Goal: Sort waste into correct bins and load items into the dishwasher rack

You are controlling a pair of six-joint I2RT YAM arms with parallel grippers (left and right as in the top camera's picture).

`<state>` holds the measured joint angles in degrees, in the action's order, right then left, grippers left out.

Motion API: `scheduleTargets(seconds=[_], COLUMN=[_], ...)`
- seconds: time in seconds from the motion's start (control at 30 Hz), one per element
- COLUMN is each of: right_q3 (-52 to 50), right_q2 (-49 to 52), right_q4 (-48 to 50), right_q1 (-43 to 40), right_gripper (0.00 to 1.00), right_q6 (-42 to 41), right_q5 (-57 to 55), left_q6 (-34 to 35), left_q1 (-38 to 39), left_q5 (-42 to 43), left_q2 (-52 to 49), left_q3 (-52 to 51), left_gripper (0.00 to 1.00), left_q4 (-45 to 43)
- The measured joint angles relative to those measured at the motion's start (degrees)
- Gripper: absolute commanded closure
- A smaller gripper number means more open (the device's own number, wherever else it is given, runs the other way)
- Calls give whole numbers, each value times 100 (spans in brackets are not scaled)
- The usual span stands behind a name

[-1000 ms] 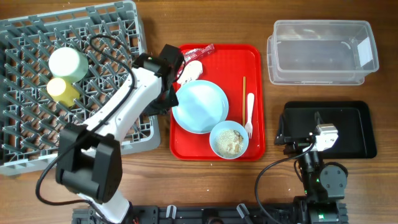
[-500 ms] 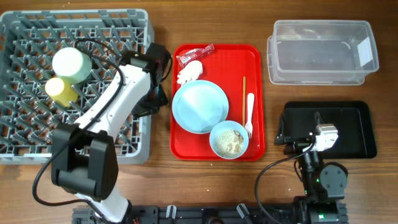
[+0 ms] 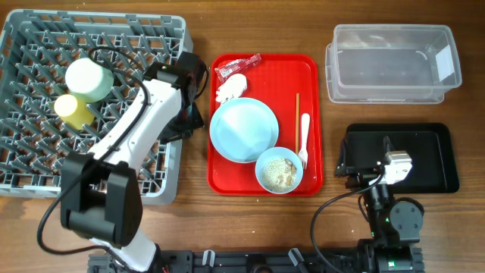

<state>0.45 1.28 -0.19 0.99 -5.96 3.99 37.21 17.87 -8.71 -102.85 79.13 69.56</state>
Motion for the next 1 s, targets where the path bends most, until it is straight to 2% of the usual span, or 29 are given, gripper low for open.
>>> scheduleTargets(seconds=[0.17, 0.2, 0.23, 0.27, 0.3, 0.4, 0.6, 0.7, 0.77, 0.83, 0.9, 0.93, 1.0], right_q3=[0, 0, 0, 0, 0, 0, 0, 0, 0, 0, 0, 0, 0], right_q2=[0, 0, 0, 0, 0, 0, 0, 0, 0, 0, 0, 0, 0], right_q4=[0, 0, 0, 0, 0, 0, 0, 0, 0, 0, 0, 0, 0], right_q1=[0, 0, 0, 0, 0, 0, 0, 0, 0, 0, 0, 0, 0], right_gripper=[0, 0, 0, 0, 0, 0, 0, 0, 0, 0, 0, 0, 0], right_q6=[0, 0, 0, 0, 0, 0, 0, 0, 0, 0, 0, 0, 0], right_q5=[0, 0, 0, 0, 0, 0, 0, 0, 0, 0, 0, 0, 0], left_q6=[-199, -323, -404, -505, -588, -678, -719, -704, -638, -514, -474, -474, -428], left_q1=[0, 2, 11, 31, 68, 330, 979, 1303, 1423, 1482, 1486, 1486, 1486], left_q5=[533, 868, 1058, 1453, 1738, 2583, 3025, 2767, 2503, 2208, 2074, 2000, 1818], left_q2=[638, 828, 949, 1134, 1255, 1436, 1436, 1436, 1436, 1432, 1425, 1410, 1344], left_q3=[-17, -20, -20, -20, -17, -17, -20, -20, -20, -20, -20, -20, -20], left_gripper=[94, 73, 48, 10, 0, 0, 0, 0, 6, 7, 23, 28, 26], left_q4=[-522, -723, -848, -1069, -1200, -1657, -1875, -1923, -1923, -1923, -1932, -2002, -2275])
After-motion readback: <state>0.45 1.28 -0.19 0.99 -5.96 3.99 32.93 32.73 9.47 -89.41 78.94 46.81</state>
